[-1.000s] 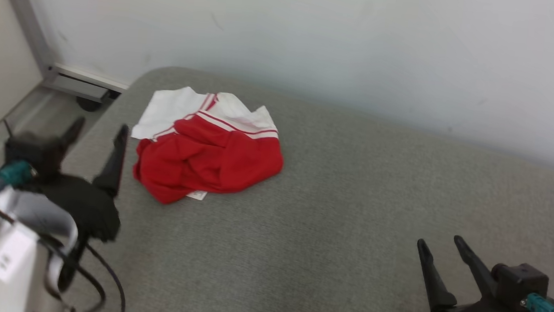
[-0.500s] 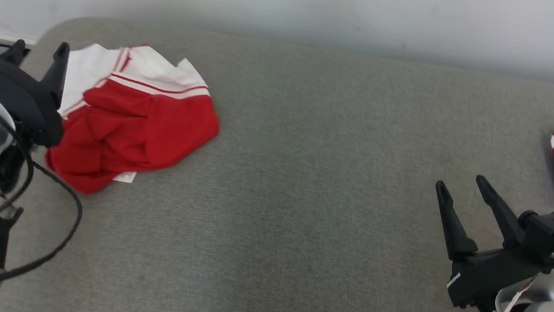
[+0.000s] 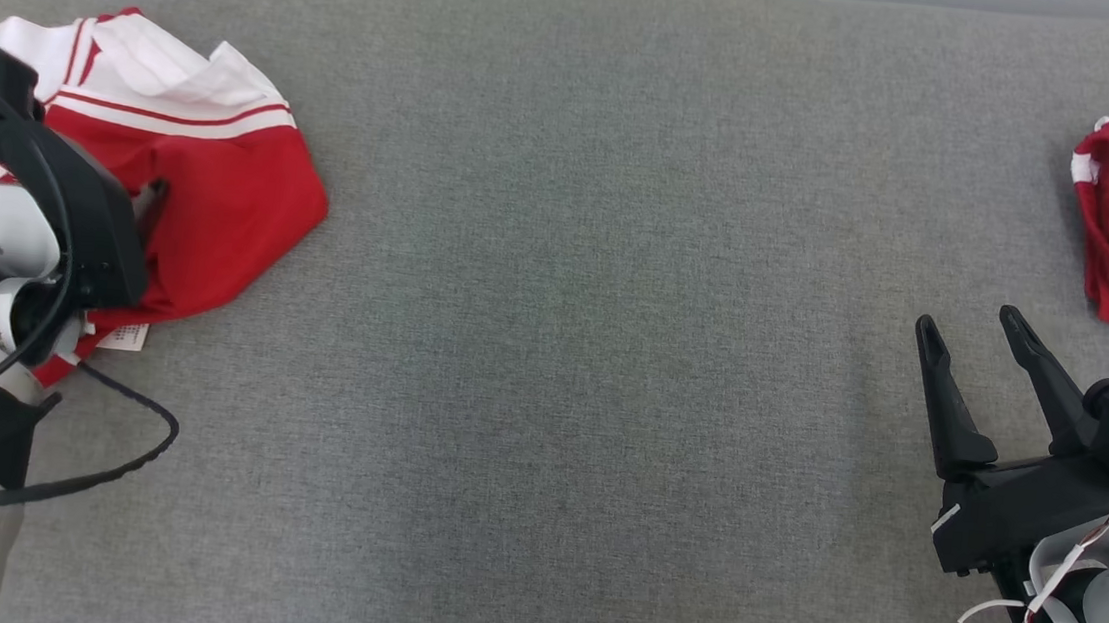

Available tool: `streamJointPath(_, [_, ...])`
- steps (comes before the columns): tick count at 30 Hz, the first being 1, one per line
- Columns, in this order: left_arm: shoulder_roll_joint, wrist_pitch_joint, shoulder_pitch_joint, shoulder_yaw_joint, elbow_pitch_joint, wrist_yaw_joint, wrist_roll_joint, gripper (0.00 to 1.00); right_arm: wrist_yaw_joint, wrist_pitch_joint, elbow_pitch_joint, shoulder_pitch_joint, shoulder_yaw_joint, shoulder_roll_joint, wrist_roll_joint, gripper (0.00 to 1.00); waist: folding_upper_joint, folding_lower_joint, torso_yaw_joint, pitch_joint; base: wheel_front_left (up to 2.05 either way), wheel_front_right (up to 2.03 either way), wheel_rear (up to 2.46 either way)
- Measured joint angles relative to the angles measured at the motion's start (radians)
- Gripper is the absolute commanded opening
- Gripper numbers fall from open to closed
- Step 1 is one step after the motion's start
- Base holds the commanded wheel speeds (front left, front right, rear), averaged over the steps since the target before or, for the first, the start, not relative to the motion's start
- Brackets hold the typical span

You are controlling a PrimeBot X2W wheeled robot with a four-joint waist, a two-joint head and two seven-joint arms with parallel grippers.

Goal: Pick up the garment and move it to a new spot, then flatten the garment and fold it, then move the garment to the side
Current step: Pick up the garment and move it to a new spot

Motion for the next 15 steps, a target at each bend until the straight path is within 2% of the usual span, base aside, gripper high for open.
streamJointPath(8, [-0.002, 0.147, -0.015, -0.062, 0.101, 0.0, -0.021, 1.0, 0.0, 0.008, 0.005, -0.001, 0.0, -0.005, 0.0, 1.0, 0.0, -0.0002, -0.002, 0.012, 0.0, 0.0, 0.0])
streamJointPath(9, [0.0, 0.156, -0.017, -0.071, 0.104, 0.0, -0.021, 0.77, 0.0, 0.008, 0.007, -0.001, 0.001, -0.005, 0.0, 1.0, 0.0, -0.0002, -0.002, 0.012, 0.0, 0.0, 0.0])
streamJointPath(10, [0.002, 0.16, -0.022, -0.083, 0.104, 0.0, -0.023, 0.28, 0.0, 0.008, 0.007, -0.001, 0.001, -0.005, 0.0, 1.0, 0.0, -0.0002, -0.001, 0.011, 0.0, 0.0, 0.0])
streamJointPath(11, [0.004, 0.165, -0.031, -0.096, 0.106, 0.0, -0.023, 0.0, 0.0, 0.009, 0.008, -0.001, 0.001, -0.005, 0.0, 1.0, 0.0, -0.0003, 0.0, 0.011, 0.0, 0.0, 0.0])
streamJointPath(15, [0.004, 0.175, -0.053, -0.133, 0.116, 0.0, -0.049, 0.0, 0.0, 0.009, 0.019, -0.002, 0.002, -0.005, 0.0, 1.0, 0.0, -0.0003, 0.005, 0.003, 0.0, 0.0, 0.0])
